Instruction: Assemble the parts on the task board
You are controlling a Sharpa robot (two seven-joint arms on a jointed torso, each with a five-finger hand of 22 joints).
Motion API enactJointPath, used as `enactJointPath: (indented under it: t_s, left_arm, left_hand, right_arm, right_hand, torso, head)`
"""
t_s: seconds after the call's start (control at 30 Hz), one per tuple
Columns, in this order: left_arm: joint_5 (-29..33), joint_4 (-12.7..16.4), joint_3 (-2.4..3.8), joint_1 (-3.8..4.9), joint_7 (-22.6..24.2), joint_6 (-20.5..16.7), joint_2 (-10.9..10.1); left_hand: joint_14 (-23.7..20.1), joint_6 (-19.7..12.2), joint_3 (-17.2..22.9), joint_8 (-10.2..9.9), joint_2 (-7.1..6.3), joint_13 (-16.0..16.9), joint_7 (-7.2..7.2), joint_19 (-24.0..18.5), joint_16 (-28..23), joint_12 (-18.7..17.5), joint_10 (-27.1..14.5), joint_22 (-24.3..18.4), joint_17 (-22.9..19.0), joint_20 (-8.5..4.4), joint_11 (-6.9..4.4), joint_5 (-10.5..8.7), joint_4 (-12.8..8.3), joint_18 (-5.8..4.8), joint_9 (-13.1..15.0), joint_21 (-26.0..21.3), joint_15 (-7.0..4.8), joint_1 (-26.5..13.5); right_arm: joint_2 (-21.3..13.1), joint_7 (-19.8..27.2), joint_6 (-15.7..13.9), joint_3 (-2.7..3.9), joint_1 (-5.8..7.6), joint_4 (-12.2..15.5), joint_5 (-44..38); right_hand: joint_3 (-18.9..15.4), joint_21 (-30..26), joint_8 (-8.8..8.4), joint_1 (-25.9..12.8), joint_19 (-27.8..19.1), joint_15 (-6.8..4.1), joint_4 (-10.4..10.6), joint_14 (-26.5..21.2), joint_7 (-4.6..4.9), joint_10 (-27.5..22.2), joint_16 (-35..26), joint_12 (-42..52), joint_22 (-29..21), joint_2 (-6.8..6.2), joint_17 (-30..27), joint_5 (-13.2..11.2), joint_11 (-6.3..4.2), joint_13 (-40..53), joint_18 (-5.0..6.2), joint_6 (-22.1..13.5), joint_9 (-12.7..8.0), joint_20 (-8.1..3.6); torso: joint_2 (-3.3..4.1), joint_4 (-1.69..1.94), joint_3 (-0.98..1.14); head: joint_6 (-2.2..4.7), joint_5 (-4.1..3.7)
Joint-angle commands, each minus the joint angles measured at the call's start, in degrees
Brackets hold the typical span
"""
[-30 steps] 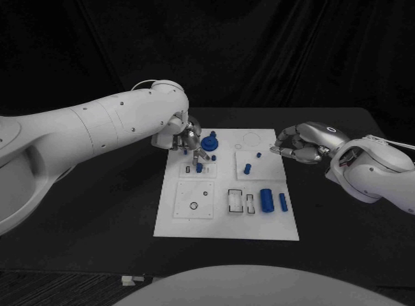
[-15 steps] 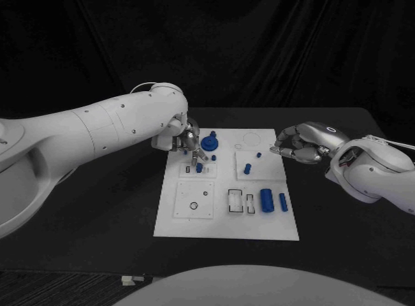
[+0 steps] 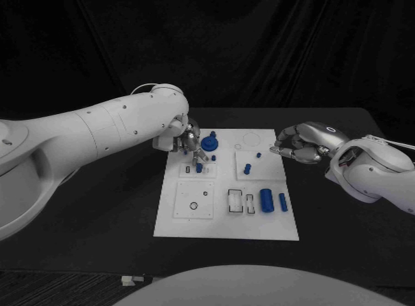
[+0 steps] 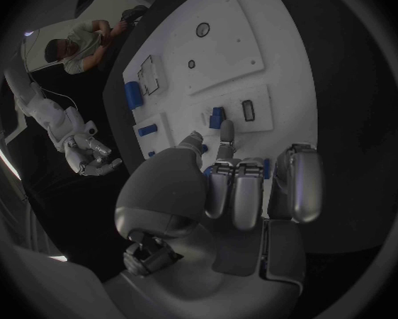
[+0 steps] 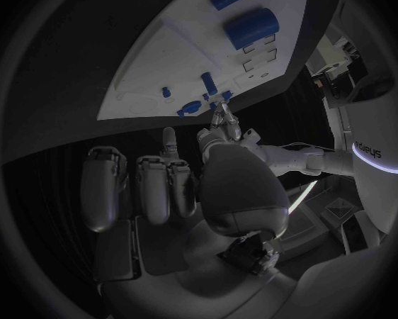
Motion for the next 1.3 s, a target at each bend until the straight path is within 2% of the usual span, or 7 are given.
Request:
enactJointPath:
  t_s: [0.03,0.8,1.03,1.07,1.17,1.2,1.3]
  left_arm:
    - [0.5,-0.2,0.05,-0.18,0.7,0.7,0.2]
    - [0.5,-0.2,0.05,-1.42,0.1,2.9,0.4]
    - [0.5,-0.2,0.05,-1.57,0.6,2.7,0.5]
    - [0.5,-0.2,0.05,-1.58,0.7,2.7,0.4]
    - [0.5,-0.2,0.05,-1.61,1.0,2.4,0.3]
    - [0.5,-0.2,0.05,-1.61,1.1,2.4,0.3]
    - [0.5,-0.2,0.05,-1.62,1.4,2.1,0.2]
  left_hand:
    - [6.1,-0.2,0.1,0.3,0.16,15.1,-0.16,-0.4,0.1,0.2,6.0,10.8,15.1,-0.01,-0.20,0.37,-0.1,0.69,0.1,-0.4,0.02,-0.5]
    - [6.1,-0.3,0.5,0.5,0.09,15.1,-0.25,-1.0,0.1,0.2,6.0,10.5,15.1,0.02,-0.24,0.79,-0.3,0.85,0.7,-1.1,0.04,-0.5]
    - [6.1,-0.8,1.7,0.8,0.05,15.1,-0.38,-1.1,0.1,0.2,6.0,10.5,15.1,-0.05,-0.36,3.74,-1.3,0.86,1.6,-1.2,-0.07,0.3]
    - [6.1,-0.9,2.0,0.8,-0.02,15.1,-0.40,-1.2,0.1,0.2,6.0,10.5,15.1,-0.08,-0.38,4.86,-1.5,0.91,1.7,-1.4,-0.08,0.3]
    - [6.1,-1.0,2.5,0.8,-0.12,15.1,-0.43,-1.3,0.1,0.2,6.0,10.4,15.1,-0.10,-0.40,6.13,-1.7,0.94,2.0,-1.5,-0.09,0.3]
    - [6.1,-1.1,2.9,0.8,-0.18,15.1,-0.44,-1.4,0.1,0.2,6.0,10.4,15.1,-0.11,-0.41,7.27,-1.8,0.96,2.1,-1.6,-0.11,0.4]
    - [6.1,-1.2,3.3,0.9,-0.28,15.1,-0.46,-1.4,0.1,0.2,6.0,10.4,15.1,-0.12,-0.43,8.23,-2.0,0.96,2.3,-1.7,-0.12,0.4]
  right_arm:
    - [0.0,-0.9,-0.5,0.03,-0.12,0.1,-0.1]
    - [0.1,-0.8,-0.5,0.03,-0.12,-0.1,-0.1]
    - [0.1,-0.8,-0.5,0.03,-0.12,-0.1,-0.1]
    - [0.1,-0.8,-0.5,0.03,-0.12,-0.1,-0.1]
    - [0.0,-0.8,-0.4,0.03,-0.12,-0.1,-0.1]
    - [0.0,-0.8,-0.4,0.03,-0.12,-0.1,-0.1]
    - [0.0,-0.8,-0.4,0.03,-0.12,-0.1,-0.1]
  right_hand:
    - [-0.1,-0.2,-0.25,-0.3,1.5,0.41,0.1,4.6,0.00,6.1,-0.2,0.1,11.7,0.25,8.4,0.2,0.31,15.1,0.63,0.3,-0.1,0.55]
    - [-0.1,-0.4,-0.29,-0.3,1.5,0.41,0.1,4.6,0.00,6.1,-0.4,0.1,11.6,0.25,8.2,0.2,0.31,15.1,0.68,0.4,-0.1,0.54]
    - [-0.1,-0.5,-0.30,-0.3,1.4,0.41,0.1,4.5,0.00,6.1,-0.4,0.1,11.6,0.26,8.0,0.2,0.31,15.1,0.70,0.5,-0.1,0.54]
    - [-0.1,-0.6,-0.30,-0.3,1.3,0.41,0.1,4.5,0.00,6.1,-0.6,0.1,11.5,0.26,7.8,0.2,0.31,15.1,0.74,0.5,-0.1,0.54]
    - [-0.1,-1.1,-0.30,-0.3,1.1,0.41,0.1,4.4,0.00,6.1,-0.9,0.1,11.4,0.26,7.3,0.2,0.31,15.1,0.87,0.5,-0.1,0.54]
    - [-0.1,-1.1,-0.30,-0.3,1.1,0.41,0.1,4.4,0.00,6.1,-0.9,0.1,11.4,0.26,7.3,0.2,0.31,15.1,0.87,0.5,-0.1,0.54]
    - [-0.1,-1.1,-0.30,-0.3,1.1,0.41,0.1,4.4,0.00,6.1,-0.9,0.1,11.4,0.26,7.3,0.2,0.31,15.1,0.87,0.5,-0.1,0.54]
  torso:
    - [0.02,-0.02,0.00]
    - [0.01,0.02,0.02]
    - [0.04,0.01,0.02]
    - [0.03,0.00,0.02]
    - [-0.01,0.00,0.01]
    - [-0.02,0.01,0.02]
    - [-0.03,-0.01,0.01]
  head:
    - [-0.01,0.00]
    - [-0.01,-0.30]
    - [-0.01,-0.35]
    - [-0.01,-0.32]
    - [-0.01,-0.36]
    - [-0.01,-0.37]
    - [-0.01,-0.33]
